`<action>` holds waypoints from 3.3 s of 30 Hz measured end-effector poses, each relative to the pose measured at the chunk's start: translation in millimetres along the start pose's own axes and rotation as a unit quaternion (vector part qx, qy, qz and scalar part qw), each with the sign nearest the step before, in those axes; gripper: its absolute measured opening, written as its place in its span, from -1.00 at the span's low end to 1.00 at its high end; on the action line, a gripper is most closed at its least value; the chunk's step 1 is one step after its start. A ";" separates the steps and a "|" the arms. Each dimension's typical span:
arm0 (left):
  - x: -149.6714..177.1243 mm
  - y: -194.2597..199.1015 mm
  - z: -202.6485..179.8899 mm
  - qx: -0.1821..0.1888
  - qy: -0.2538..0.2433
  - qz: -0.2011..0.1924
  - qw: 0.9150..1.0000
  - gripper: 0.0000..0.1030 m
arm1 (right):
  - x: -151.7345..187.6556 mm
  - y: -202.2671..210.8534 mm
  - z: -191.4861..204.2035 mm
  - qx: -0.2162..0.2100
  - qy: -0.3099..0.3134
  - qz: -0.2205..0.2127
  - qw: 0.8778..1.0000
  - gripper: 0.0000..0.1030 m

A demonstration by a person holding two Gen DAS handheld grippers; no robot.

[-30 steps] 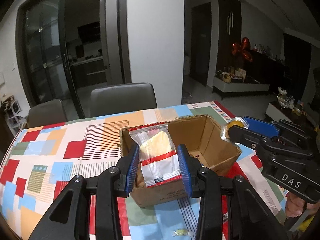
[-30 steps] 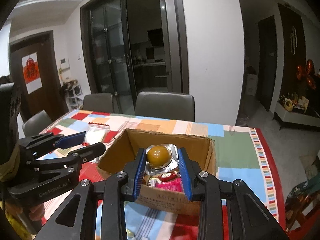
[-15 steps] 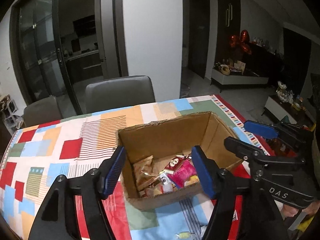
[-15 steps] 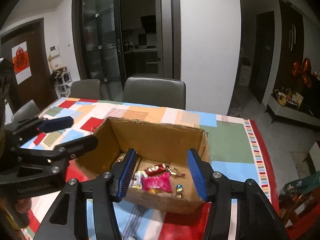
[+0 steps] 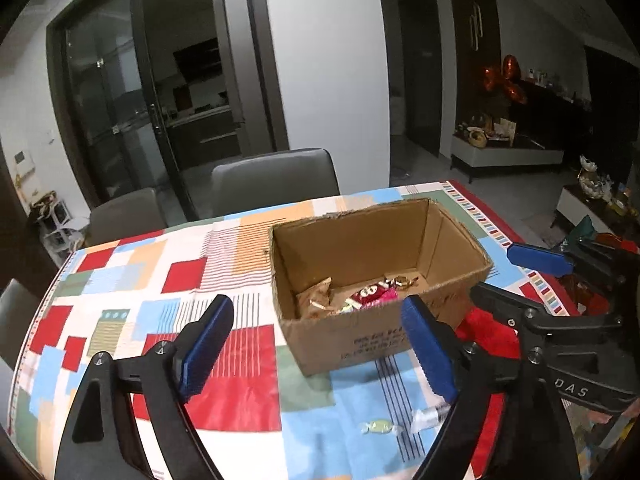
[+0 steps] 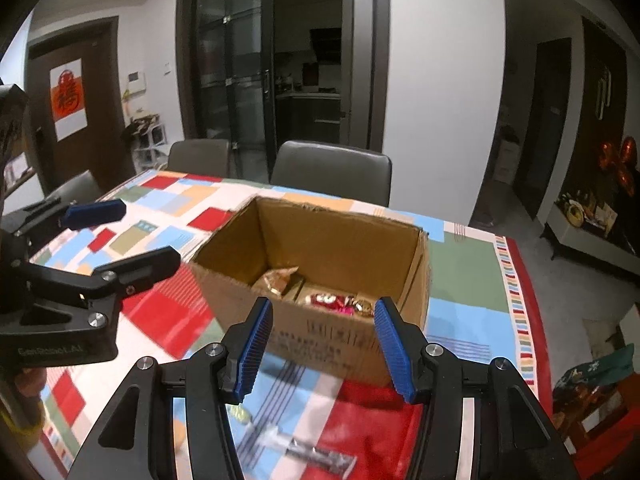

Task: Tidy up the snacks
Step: 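Move both tools back toward the green candy and clear wrapped bar, then grasp the clear wrapped bar with the right tool while the left tool grasps the green candy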

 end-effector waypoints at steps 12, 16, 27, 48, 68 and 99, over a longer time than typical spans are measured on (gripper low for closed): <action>56.0 8.3 -6.9 0.001 0.037 0.046 0.998 0.69 | 43.6 -1.5 16.8 -0.011 0.078 0.068 0.995 0.05; 75.3 5.9 -12.3 -0.002 0.045 0.063 0.997 0.69 | 59.2 -3.3 20.9 -0.022 0.095 0.086 0.992 0.05; 125.1 -17.4 -17.9 -0.008 0.059 0.113 0.992 0.68 | 103.6 -25.8 32.6 -0.046 0.131 0.142 0.980 0.05; 164.3 -61.6 -29.6 0.013 0.062 0.176 0.982 0.68 | 150.6 -87.1 52.3 -0.092 0.260 0.222 0.935 0.05; 171.5 -77.4 -25.3 0.038 0.092 0.188 0.977 0.67 | 155.7 -101.4 30.5 -0.119 0.154 0.243 0.950 -0.50; 157.7 -122.4 -38.3 -0.027 0.166 0.156 0.973 0.00 | 142.7 -50.0 -5.1 -0.028 -0.101 0.143 0.984 -0.57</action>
Point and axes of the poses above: each gripper's, at about its wrist camera, not at the fingertips, and y roughly against the way its jaws point, z to its left, x to its underside, the point moved 3 cm from there along -y, roughly the way its jaws point, and after that the axes turned 8 degrees about x, right-handed, at the moved point
